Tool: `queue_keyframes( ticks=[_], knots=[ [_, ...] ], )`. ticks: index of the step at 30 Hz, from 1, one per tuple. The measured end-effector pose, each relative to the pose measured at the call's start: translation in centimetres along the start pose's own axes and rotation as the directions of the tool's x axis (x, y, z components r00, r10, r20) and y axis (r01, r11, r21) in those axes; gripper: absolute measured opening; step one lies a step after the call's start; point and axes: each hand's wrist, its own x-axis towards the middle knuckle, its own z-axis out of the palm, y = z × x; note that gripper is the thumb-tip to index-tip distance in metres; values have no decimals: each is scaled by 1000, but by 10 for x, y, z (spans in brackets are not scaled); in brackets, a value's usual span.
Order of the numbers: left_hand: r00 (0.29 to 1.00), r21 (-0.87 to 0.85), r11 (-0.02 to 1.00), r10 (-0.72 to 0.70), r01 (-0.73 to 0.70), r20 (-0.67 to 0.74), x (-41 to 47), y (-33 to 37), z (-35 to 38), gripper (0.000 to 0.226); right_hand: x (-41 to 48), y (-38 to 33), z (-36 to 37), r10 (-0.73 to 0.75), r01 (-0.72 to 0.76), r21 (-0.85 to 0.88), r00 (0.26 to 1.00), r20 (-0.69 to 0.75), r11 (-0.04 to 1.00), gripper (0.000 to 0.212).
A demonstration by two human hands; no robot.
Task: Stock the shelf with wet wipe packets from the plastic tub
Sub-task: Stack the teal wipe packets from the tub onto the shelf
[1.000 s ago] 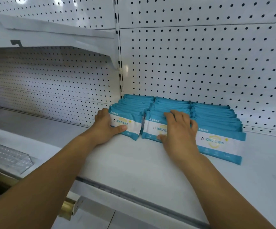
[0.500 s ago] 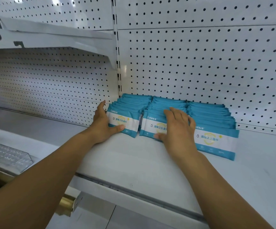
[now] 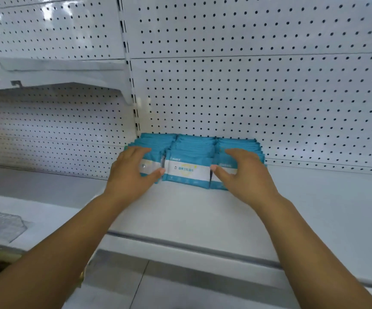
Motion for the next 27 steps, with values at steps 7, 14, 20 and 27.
queue_keyframes(
  ticks=[7, 14, 20, 27],
  knots=[
    [969, -18, 973, 231, -230, 91, -16, 91, 28, 58, -38, 49, -77, 51, -53, -80, 999, -19, 995, 67],
    [921, -160, 926, 364, -341, 142, -50, 202, 80, 67, -99, 119, -154, 147, -155, -216, 988, -53, 964, 70],
    [835, -277, 848, 512, -453, 201, -100, 292, 129, 61, -160, 181, -208, 267, -289, -282, 957, -117, 915, 70],
    [669, -409, 729, 676, -549, 308, -188, 372, 183, 61, -263, 235, -231, 452, -486, -256, 873, -182, 836, 64]
  ],
)
